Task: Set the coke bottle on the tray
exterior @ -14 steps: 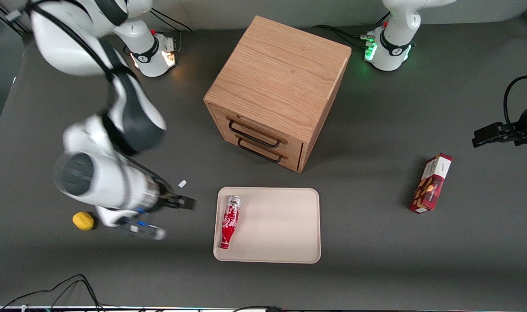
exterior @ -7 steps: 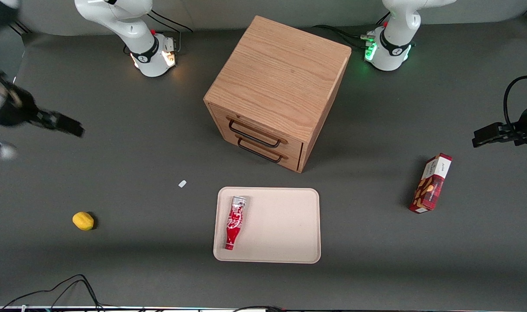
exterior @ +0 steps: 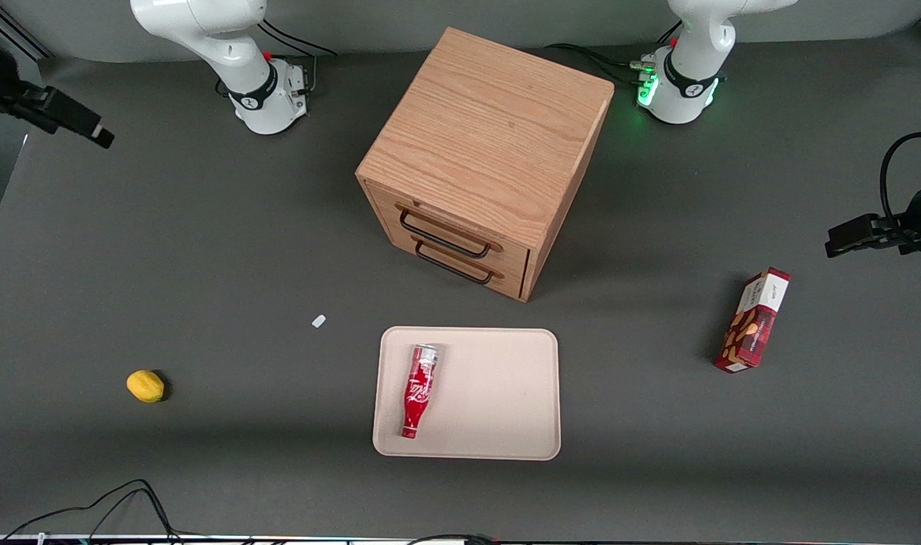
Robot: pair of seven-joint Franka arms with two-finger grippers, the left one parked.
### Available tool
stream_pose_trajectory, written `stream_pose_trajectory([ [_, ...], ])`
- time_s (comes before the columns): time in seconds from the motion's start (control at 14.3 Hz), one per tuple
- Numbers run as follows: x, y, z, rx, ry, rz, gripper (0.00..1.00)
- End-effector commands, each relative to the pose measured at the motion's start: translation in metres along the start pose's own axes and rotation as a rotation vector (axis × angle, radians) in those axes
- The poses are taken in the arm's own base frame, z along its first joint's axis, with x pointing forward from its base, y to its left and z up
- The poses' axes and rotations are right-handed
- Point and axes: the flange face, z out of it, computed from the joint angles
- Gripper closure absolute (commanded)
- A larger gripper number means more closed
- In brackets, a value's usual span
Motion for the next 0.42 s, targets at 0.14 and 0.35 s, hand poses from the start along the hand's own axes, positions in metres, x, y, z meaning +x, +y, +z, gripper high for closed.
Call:
stream_pose_trajectory([
  [0.14, 0.001, -0.033, 0.017, -0.025, -0.002, -0.061, 0.00],
  [0.35, 0.015, -0.042, 0.010, -0.043, -0.011, -0.046, 0.00],
])
